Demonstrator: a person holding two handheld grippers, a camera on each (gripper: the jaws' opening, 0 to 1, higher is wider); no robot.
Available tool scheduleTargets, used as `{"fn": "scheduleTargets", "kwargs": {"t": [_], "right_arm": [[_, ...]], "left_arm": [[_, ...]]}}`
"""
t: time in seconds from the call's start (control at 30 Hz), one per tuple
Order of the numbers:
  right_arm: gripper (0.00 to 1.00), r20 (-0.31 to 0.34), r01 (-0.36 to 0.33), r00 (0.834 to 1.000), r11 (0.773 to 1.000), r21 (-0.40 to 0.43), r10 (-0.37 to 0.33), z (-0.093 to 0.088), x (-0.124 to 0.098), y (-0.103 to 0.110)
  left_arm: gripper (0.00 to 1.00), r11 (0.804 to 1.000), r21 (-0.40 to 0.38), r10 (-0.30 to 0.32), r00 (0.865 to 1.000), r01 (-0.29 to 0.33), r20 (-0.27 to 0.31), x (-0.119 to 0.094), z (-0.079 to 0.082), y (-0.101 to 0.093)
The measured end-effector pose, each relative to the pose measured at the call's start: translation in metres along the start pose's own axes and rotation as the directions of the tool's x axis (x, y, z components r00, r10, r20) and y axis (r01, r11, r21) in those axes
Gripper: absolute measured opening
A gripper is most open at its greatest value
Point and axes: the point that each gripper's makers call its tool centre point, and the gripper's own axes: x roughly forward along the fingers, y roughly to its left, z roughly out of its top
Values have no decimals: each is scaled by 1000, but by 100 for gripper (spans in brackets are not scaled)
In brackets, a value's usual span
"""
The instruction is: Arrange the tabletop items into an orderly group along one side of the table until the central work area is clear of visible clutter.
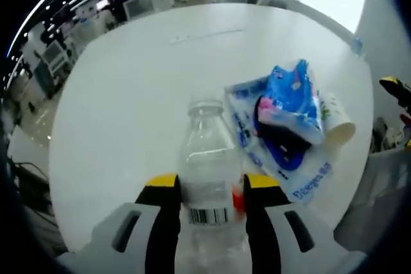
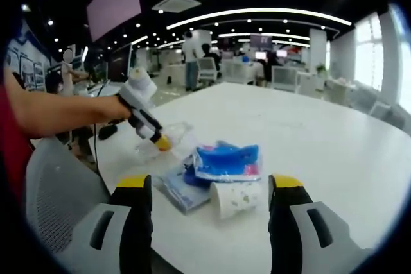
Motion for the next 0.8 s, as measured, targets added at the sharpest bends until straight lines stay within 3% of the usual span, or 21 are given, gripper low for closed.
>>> {"fn": "scheduleTargets", "kwargs": {"t": [0.8], "right_arm": [[73, -12, -16, 1000, 1000, -8, 16, -2, 2, 4]], "left_arm": [[35, 999, 5, -37, 992, 37, 124, -23, 18, 2]]}}
